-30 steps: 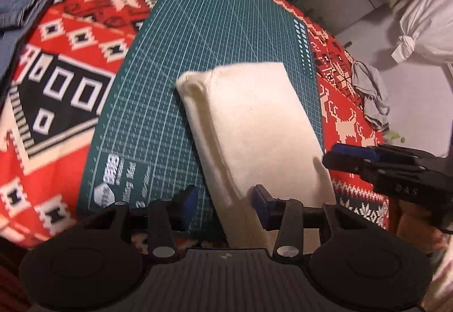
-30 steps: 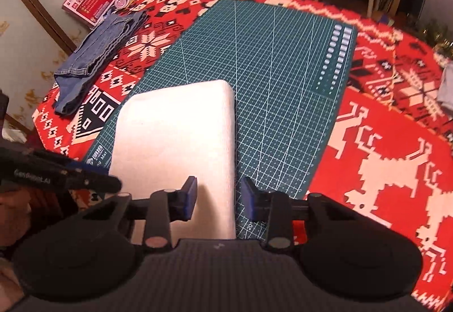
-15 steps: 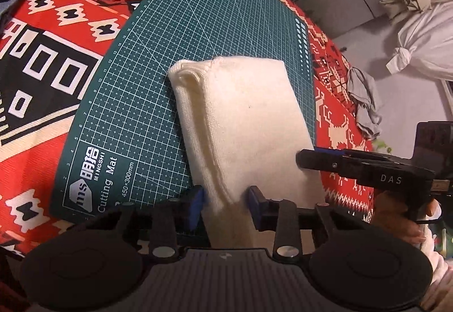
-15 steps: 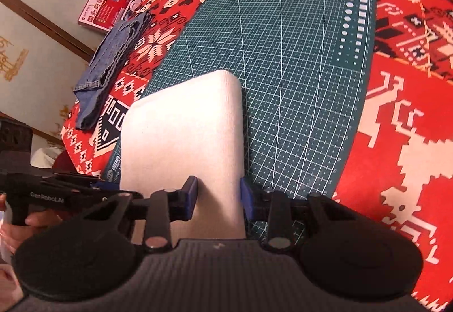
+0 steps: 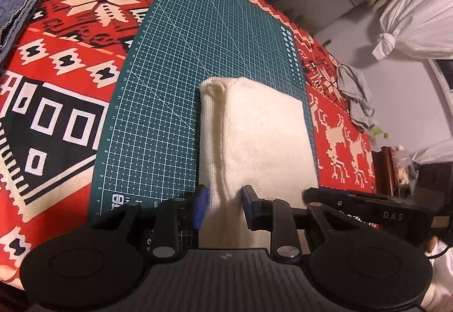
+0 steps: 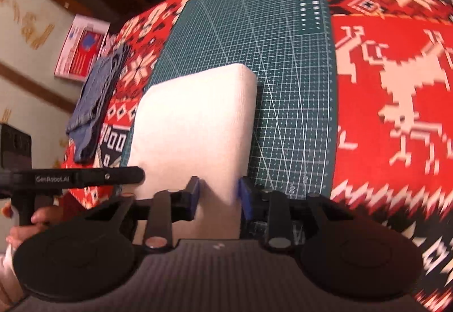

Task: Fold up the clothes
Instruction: 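Grasp the folded cream vest's end with both grippers side by side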

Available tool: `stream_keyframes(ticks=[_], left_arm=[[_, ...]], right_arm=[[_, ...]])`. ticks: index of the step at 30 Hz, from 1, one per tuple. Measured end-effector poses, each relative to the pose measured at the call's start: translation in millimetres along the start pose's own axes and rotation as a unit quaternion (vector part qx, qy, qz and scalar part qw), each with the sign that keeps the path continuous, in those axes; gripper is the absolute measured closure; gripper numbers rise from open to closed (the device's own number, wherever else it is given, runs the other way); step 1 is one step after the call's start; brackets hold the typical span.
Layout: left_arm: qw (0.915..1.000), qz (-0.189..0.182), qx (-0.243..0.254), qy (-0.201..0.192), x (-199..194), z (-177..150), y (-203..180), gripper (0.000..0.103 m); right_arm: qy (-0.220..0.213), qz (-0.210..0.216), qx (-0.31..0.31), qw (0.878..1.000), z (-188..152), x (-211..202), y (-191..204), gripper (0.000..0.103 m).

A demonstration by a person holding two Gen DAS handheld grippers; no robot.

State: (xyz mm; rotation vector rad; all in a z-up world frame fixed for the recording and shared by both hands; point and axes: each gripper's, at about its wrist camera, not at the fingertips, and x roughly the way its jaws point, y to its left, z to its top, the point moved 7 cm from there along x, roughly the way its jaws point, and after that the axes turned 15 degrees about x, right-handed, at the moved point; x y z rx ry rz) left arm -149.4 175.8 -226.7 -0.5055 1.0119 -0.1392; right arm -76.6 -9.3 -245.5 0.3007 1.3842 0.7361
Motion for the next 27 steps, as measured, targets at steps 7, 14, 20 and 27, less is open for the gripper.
stream_keyframes(ticks=[7,14,20,27], left_arm=[[0.9997,-0.011,0.003,0.019,8.9,3.1,-2.4,0.057],[0.9988,-0.031,-0.037,0.007,13.3,-4.4,9.9,0.064],[0.9987,-0.025,-0.045,-0.003,7.9,-4.1,9.1,0.080],[0.9992,-0.003,-0.033,-0.024,-24.0,20.6,18.2,0.082]], right_arm=[[0.005,0.009,0.047,0.999,-1.5,7.1,-12.3,0.060],[0.002,0.022,0.065,0.998,5.9,12.4,-15.3,0.068],[-0.006,0.013,0.066,0.998,6.2,10.8,-8.2,0.080],[-0.028,0.002,0.068,0.997,14.6,-1.2,22.4,0.082]])
